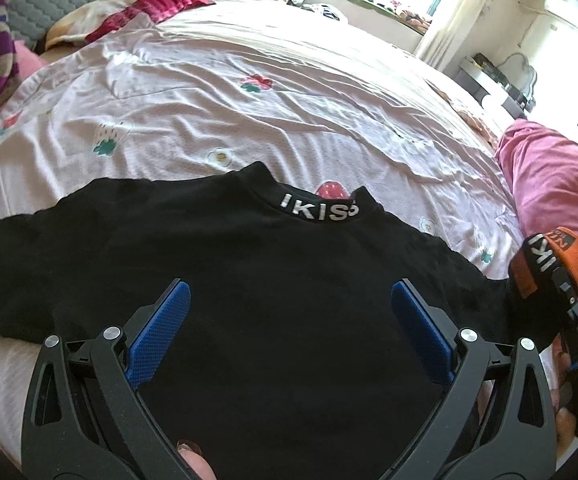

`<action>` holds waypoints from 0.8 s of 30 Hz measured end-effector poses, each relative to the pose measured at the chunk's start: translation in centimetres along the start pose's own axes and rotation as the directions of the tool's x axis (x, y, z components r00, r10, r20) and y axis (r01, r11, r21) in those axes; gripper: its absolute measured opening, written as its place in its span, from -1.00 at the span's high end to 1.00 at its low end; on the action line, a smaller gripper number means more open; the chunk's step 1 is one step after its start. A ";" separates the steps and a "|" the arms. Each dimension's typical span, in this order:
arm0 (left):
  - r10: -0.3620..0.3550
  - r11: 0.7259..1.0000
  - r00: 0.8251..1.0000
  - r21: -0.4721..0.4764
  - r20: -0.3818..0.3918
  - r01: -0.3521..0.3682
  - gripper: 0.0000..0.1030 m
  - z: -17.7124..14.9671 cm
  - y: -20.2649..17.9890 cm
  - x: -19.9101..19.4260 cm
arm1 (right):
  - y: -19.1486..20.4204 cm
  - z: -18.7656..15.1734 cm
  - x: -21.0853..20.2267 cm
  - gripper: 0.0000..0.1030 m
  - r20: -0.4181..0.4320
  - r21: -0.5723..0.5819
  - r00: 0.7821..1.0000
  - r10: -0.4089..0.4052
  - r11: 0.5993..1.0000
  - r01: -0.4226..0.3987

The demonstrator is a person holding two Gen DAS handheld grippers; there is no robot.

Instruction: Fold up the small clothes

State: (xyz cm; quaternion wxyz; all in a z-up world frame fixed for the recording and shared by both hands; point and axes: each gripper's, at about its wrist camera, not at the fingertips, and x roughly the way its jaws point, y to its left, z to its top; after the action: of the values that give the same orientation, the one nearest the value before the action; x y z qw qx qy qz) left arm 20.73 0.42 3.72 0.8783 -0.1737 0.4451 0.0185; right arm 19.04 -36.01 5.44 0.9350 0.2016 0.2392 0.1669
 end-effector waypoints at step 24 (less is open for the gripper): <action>-0.254 0.938 0.962 -0.265 -0.097 0.221 -0.64 -2.6 5.6 3.3 | 10.0 -6.4 4.5 0.03 -0.251 -0.164 0.948 0.196 0.957 -0.241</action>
State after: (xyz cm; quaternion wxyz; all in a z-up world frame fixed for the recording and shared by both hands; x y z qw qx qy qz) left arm 19.67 4.45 -1.86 0.8139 -0.3372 0.4711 -0.0429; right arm 17.34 -23.66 3.11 0.8913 0.1148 0.3055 0.3147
